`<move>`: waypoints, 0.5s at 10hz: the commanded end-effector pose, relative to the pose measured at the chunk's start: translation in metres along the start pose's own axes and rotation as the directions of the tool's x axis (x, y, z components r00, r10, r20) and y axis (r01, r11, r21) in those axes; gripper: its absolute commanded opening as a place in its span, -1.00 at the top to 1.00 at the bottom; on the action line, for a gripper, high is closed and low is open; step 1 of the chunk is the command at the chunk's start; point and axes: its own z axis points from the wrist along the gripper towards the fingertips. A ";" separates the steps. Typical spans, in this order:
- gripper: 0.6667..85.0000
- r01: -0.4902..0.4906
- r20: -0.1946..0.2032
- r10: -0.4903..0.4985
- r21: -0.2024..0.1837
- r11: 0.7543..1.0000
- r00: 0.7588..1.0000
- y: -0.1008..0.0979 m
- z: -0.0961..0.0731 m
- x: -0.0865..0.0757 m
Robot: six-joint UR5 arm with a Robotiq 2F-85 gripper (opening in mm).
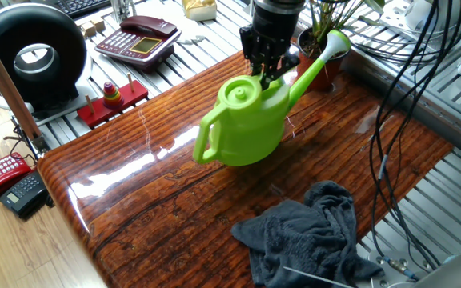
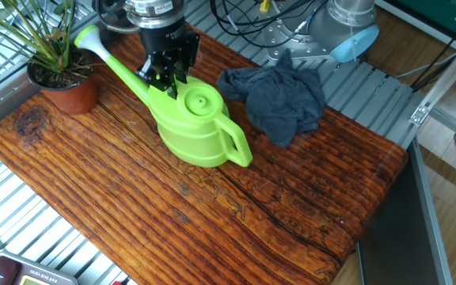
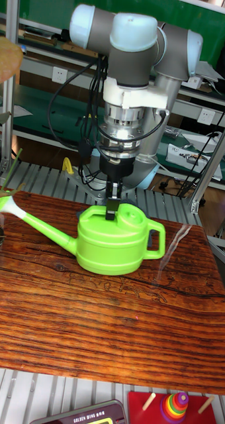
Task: Water the plant
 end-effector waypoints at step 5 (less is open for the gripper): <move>0.99 -0.028 0.128 0.027 0.003 1.000 0.991 -0.006 -0.006 -0.024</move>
